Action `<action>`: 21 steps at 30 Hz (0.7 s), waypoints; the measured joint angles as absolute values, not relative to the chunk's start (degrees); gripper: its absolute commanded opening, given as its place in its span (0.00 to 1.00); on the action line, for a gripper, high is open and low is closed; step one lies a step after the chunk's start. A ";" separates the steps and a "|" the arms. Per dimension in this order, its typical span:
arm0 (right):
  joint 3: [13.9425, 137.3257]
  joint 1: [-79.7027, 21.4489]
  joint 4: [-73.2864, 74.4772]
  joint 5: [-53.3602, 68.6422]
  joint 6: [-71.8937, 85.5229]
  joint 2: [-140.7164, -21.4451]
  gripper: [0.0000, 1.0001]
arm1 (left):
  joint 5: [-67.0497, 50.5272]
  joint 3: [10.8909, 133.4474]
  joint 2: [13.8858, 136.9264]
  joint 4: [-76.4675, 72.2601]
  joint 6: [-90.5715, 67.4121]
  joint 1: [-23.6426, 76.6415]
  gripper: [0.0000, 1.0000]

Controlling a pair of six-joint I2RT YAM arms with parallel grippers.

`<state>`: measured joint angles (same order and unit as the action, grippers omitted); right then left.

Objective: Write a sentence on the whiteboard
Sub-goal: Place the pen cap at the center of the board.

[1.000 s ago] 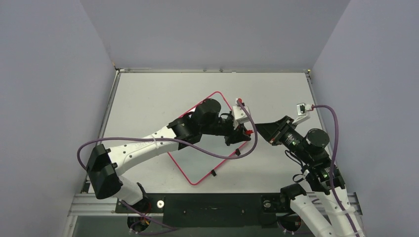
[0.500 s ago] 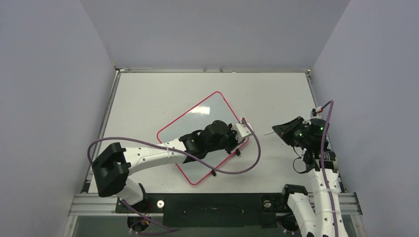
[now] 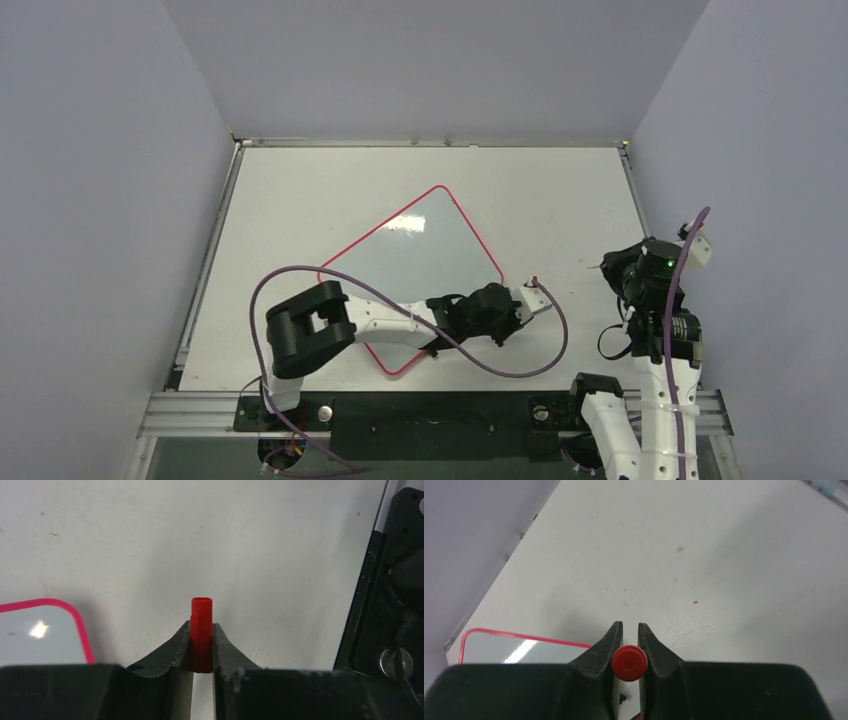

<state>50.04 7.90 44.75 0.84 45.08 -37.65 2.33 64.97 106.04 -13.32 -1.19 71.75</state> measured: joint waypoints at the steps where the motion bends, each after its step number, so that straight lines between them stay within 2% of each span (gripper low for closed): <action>1: 51.20 7.90 45.17 -1.45 44.73 -37.63 0.00 | 2.70 66.26 108.29 -13.45 -2.33 72.20 0.00; 7: 53.63 7.90 46.59 -9.28 44.05 -36.34 0.00 | 3.86 71.99 117.49 -13.96 -7.51 72.71 0.00; 15: 53.63 7.90 47.68 -12.03 43.90 -36.16 0.00 | 4.29 74.32 122.37 -15.66 -10.96 72.51 0.05; 17: 53.63 7.90 47.66 -12.16 43.88 -36.07 0.00 | 4.32 74.63 122.72 -16.14 -11.42 72.38 0.10; 21: 53.63 7.90 47.66 -12.25 43.70 -35.73 0.00 | 4.32 74.67 122.78 -16.36 -11.79 72.27 0.29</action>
